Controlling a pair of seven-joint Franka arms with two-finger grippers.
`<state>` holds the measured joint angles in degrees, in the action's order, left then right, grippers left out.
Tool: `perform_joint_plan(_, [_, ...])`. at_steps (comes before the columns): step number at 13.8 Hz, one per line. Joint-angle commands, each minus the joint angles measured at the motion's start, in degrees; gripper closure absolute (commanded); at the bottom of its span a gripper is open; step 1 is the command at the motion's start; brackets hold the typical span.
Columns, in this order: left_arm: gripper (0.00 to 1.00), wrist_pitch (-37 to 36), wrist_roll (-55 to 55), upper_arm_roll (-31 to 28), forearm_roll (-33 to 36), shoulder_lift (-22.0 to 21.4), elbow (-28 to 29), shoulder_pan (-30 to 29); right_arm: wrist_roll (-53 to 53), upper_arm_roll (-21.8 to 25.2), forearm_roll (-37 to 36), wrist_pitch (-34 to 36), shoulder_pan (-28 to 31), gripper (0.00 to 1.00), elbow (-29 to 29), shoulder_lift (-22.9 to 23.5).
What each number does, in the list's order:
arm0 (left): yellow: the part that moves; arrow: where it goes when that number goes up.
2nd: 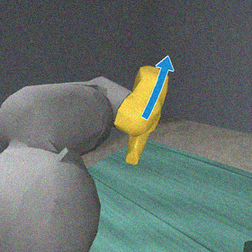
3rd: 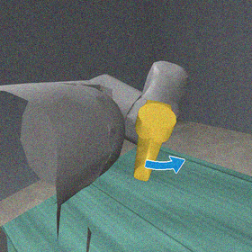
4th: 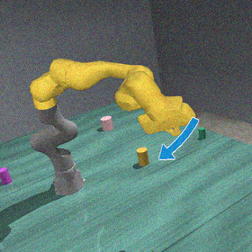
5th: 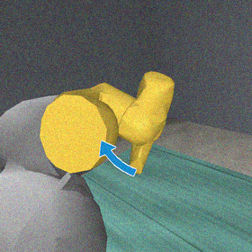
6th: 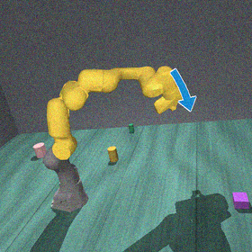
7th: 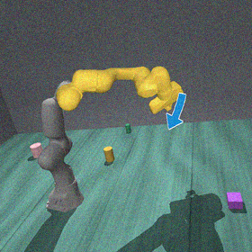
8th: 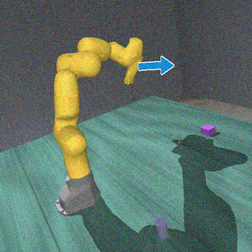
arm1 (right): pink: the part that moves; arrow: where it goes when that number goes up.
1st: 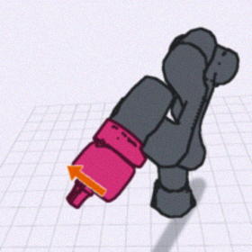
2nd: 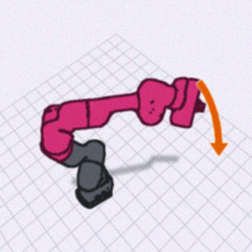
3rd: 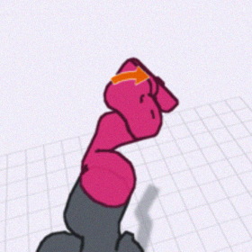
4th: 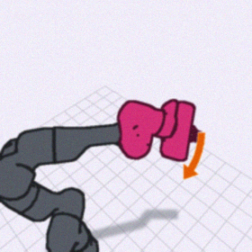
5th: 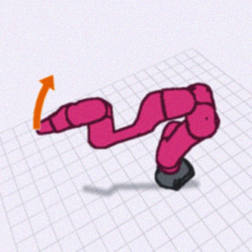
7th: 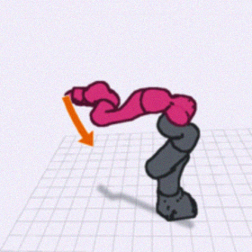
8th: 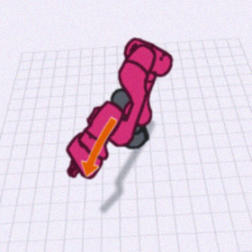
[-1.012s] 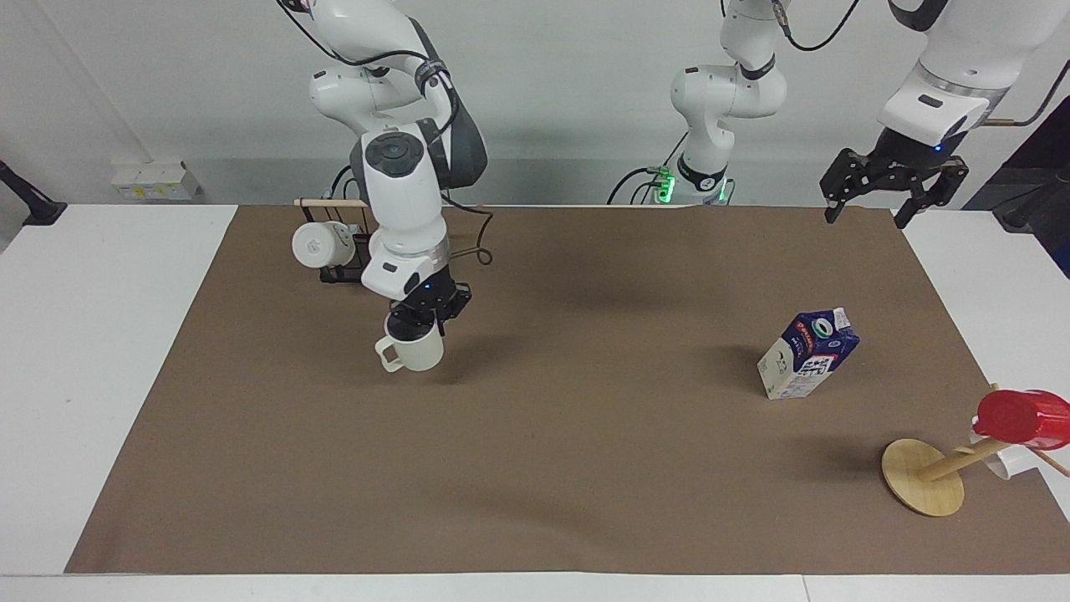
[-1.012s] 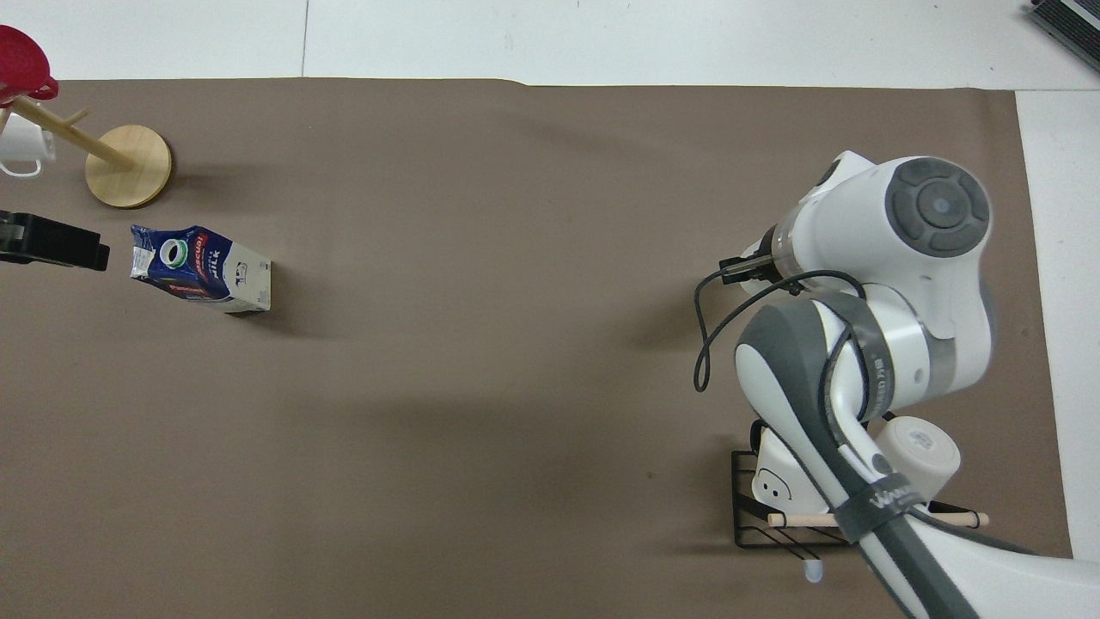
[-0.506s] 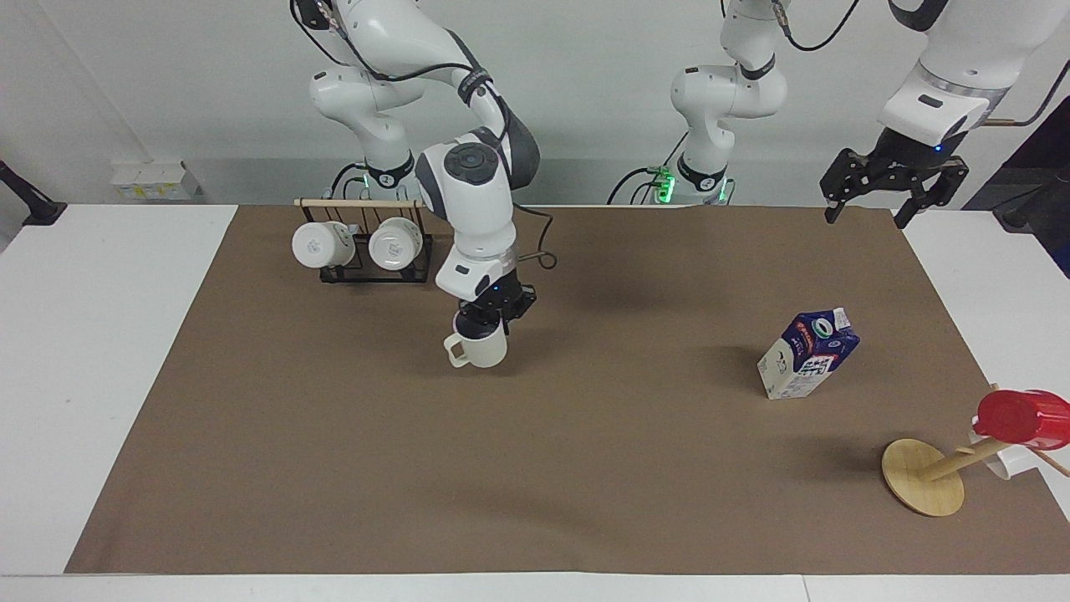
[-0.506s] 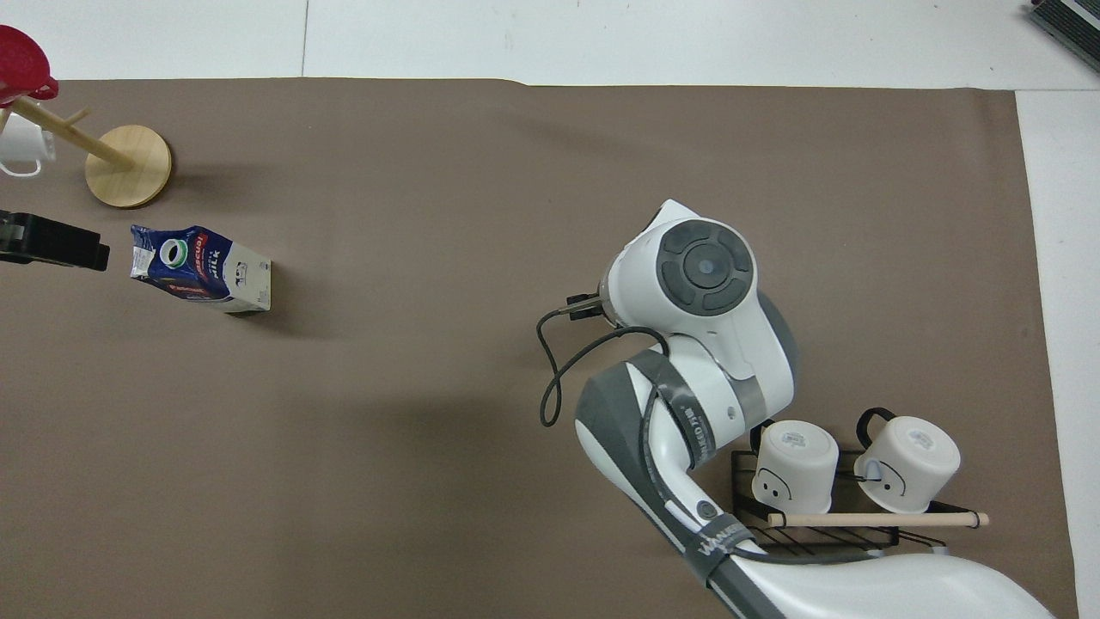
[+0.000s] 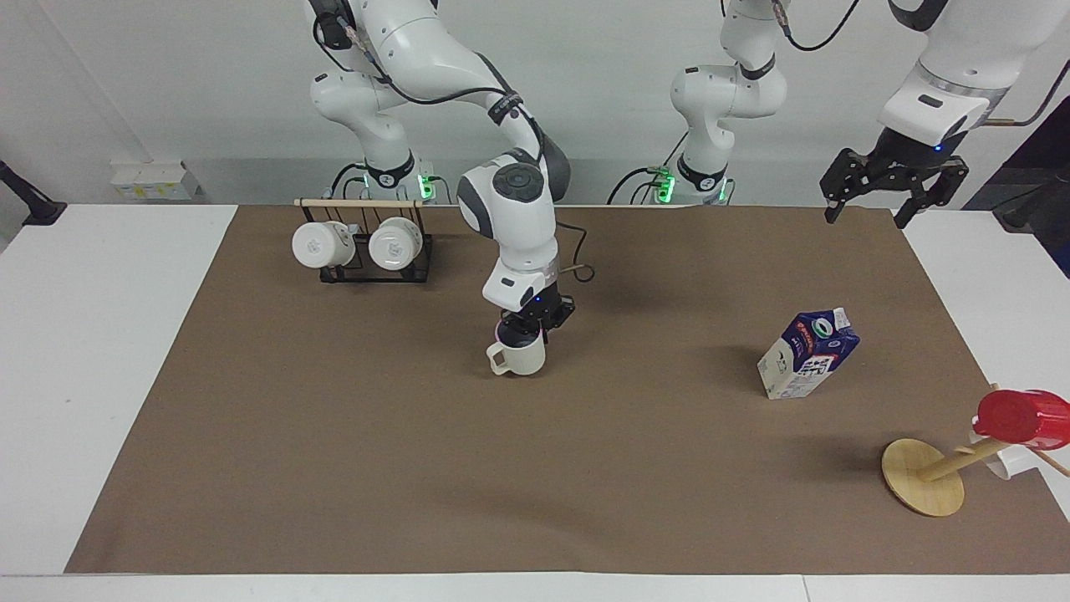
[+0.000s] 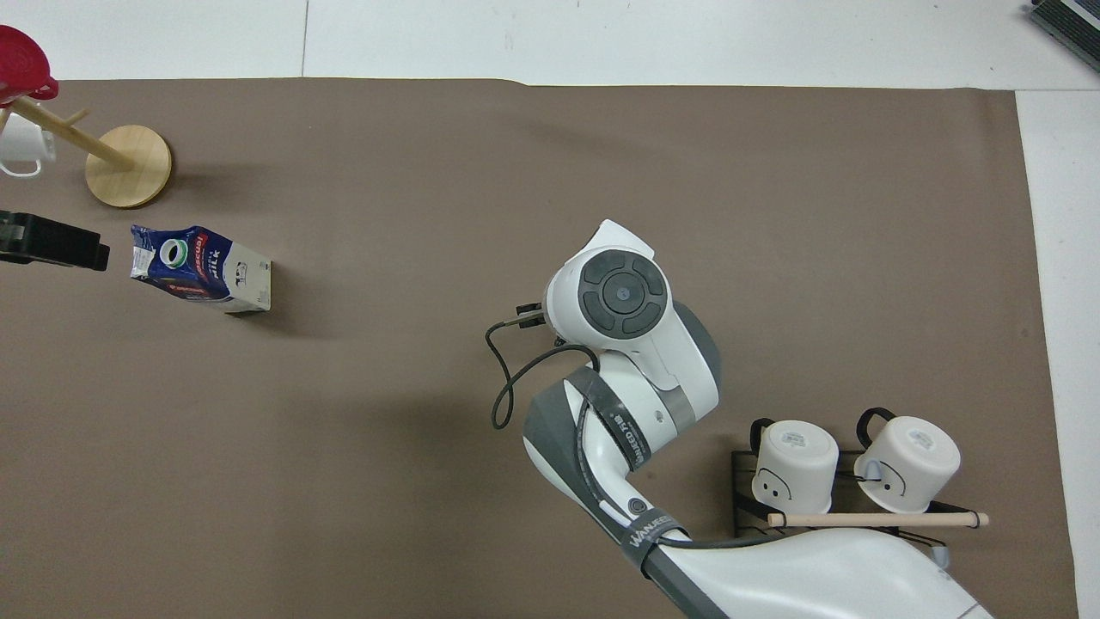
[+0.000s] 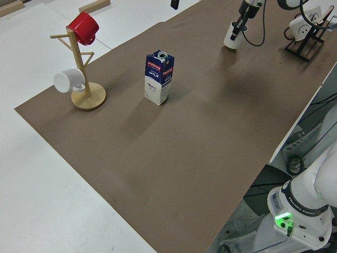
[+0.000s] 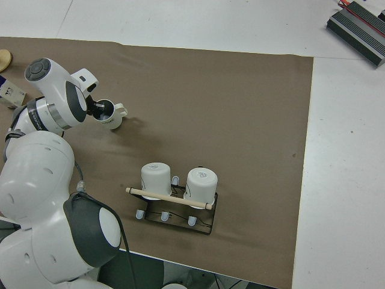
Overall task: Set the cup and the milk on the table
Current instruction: 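Carry the white mug with the right gripper toward the table centre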
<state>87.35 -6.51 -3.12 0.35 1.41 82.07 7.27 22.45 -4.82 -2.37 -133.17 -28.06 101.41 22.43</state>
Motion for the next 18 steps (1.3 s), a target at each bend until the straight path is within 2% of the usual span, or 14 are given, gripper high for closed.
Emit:
perform_joint_plan(1, [0.0,0.2,-0.3,-0.7,-0.7,-1.4,1.5,0.7,1.7,-0.1,-2.9,-0.7,-0.1,1.0,-0.7,0.6])
perform_joint_plan(15, [0.0,0.0,-0.3,-0.7,-0.7,-1.5,1.5,0.7,1.5,-0.1,-4.3,-4.1,0.6,1.0,1.0,1.6])
perform_joint_plan(16, [0.0,0.0,-0.3,-0.7,-0.7,-1.4,1.5,0.7,1.5,-0.1,-4.3,-4.2,0.8,0.78,1.0,1.6])
perform_joint_plan(17, [0.0,0.0,-0.3,-0.7,-0.7,-1.5,1.5,0.7,1.6,-0.1,-4.2,-4.2,1.0,0.35,0.9,1.6])
perform_joint_plan(18, [0.0,0.0,-0.3,-0.7,-0.7,-1.4,1.5,0.7,1.7,-0.1,-4.1,-4.2,1.0,0.0,0.7,1.6])
